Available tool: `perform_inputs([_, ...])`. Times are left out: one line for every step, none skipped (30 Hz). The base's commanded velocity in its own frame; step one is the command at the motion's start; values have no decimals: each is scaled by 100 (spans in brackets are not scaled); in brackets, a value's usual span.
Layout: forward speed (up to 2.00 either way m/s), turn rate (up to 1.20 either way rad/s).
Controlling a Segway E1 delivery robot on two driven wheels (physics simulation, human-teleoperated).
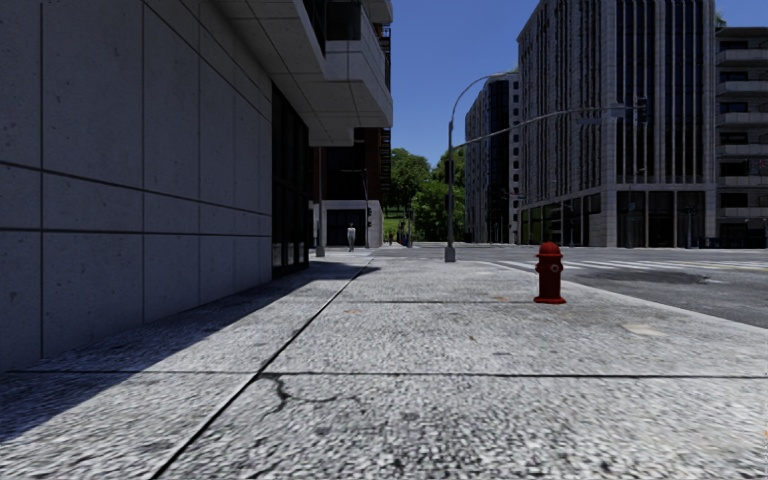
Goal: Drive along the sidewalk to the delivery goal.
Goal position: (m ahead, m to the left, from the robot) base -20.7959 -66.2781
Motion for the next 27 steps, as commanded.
perform_inputs([197, 0])
perform_inputs([197, 0])
perform_inputs([197, 0])
perform_inputs([197, 0])
perform_inputs([197, 0])
perform_inputs([197, 0])
perform_inputs([197, 0])
perform_inputs([196, 0])
perform_inputs([196, 0])
perform_inputs([196, 0])
perform_inputs([196, 0])
perform_inputs([196, 0])
perform_inputs([196, 0])
perform_inputs([196, 0])
perform_inputs([196, 0])
perform_inputs([196, 0])
perform_inputs([196, 0])
perform_inputs([196, 0])
perform_inputs([196, 0])
perform_inputs([196, 0])
perform_inputs([196, 0])
perform_inputs([196, 0])
perform_inputs([196, 0])
perform_inputs([196, 0])
perform_inputs([196, 0])
perform_inputs([196, 0])
perform_inputs([196, 0])
